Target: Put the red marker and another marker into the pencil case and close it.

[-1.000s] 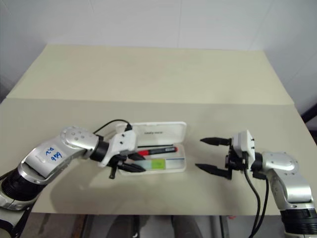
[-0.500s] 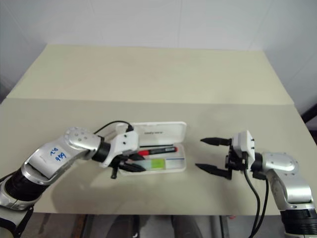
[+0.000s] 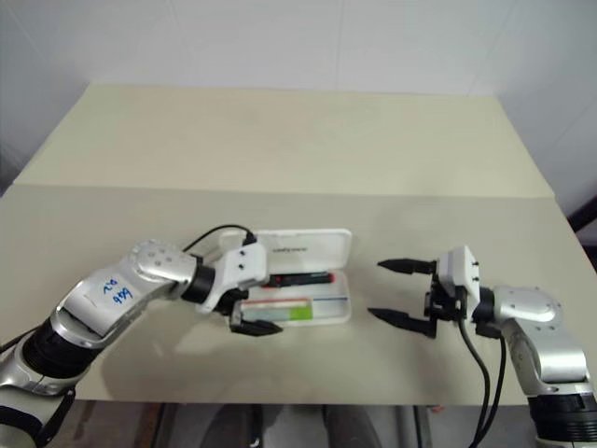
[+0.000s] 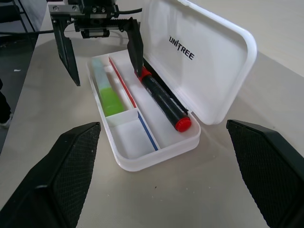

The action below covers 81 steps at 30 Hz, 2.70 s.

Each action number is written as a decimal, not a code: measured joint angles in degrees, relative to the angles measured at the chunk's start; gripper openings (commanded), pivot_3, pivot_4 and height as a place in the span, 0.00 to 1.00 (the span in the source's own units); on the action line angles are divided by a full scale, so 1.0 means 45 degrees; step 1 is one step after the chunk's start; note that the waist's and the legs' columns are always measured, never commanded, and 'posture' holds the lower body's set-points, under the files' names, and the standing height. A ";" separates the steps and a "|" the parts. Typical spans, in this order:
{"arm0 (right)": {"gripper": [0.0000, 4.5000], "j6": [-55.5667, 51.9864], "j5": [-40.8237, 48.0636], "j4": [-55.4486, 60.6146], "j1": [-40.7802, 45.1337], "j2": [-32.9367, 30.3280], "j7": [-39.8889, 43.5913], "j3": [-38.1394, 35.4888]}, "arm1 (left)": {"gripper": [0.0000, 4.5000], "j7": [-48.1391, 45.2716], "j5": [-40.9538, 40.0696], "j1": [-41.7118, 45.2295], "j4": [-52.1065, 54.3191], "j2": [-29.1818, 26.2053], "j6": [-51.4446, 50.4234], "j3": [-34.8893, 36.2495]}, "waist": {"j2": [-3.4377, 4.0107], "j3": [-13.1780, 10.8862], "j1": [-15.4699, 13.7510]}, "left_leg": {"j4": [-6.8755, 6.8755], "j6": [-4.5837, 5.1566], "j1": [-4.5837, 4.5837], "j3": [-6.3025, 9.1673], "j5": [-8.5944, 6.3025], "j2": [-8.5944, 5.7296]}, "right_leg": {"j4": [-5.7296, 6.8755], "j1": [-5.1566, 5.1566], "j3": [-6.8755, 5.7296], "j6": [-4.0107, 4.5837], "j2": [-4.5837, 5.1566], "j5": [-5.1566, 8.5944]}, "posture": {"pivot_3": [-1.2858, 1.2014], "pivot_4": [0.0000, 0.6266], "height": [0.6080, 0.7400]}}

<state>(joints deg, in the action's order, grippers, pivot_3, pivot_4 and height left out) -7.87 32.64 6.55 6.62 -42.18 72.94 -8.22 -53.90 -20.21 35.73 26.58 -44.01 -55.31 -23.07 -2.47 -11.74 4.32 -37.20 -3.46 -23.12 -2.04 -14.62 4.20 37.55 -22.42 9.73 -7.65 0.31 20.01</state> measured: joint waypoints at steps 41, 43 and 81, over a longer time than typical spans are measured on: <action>1.00 0.0567 -0.0420 -0.2121 0.1858 0.0004 0.1292 0.0332 | 0.99 0.2905 -0.0726 -0.7788 -0.0256 -0.0217 0.3321 0.9744 | -0.0002 0.0001 0.0084 | 0.0014 0.0023 0.0015 -0.0001 0.0013 -0.0022 | 0.0011 0.0003 -0.0014 -0.0016 0.0049 -0.0010 | 0.52 0.24 1.00; 1.00 0.0571 -0.0438 -0.2135 0.1870 0.0007 0.1301 0.0345 | 0.99 0.2908 -0.0718 -0.8098 -0.0596 -0.0213 0.3543 1.0007 | -0.0002 0.0001 0.0104 | 0.0008 0.0025 0.0018 -0.0005 0.0014 -0.0025 | 0.0010 0.0008 -0.0009 -0.0017 0.0050 -0.0013 | 0.52 0.24 1.00; 1.00 0.0283 -0.0449 -0.1580 0.1581 0.0087 0.0954 0.0367 | 0.08 0.0354 0.0816 -0.3488 -0.9371 -0.1360 0.6049 0.7491 | 0.0007 0.0006 0.0076 | 0.0022 0.0026 0.0014 -0.0011 0.0015 -0.0032 | 0.0016 -0.0003 -0.0013 -0.0018 0.0052 -0.0010 | 0.52 0.24 1.00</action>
<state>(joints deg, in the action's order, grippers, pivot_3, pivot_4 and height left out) -6.60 30.62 -0.56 13.73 -41.78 77.23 -6.57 -52.31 -16.53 20.03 -15.58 -50.13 -28.09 10.64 -2.44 -11.72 4.66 -37.10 -3.34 -23.05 -2.09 -14.56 4.05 37.63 -22.43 9.68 -7.73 0.54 19.96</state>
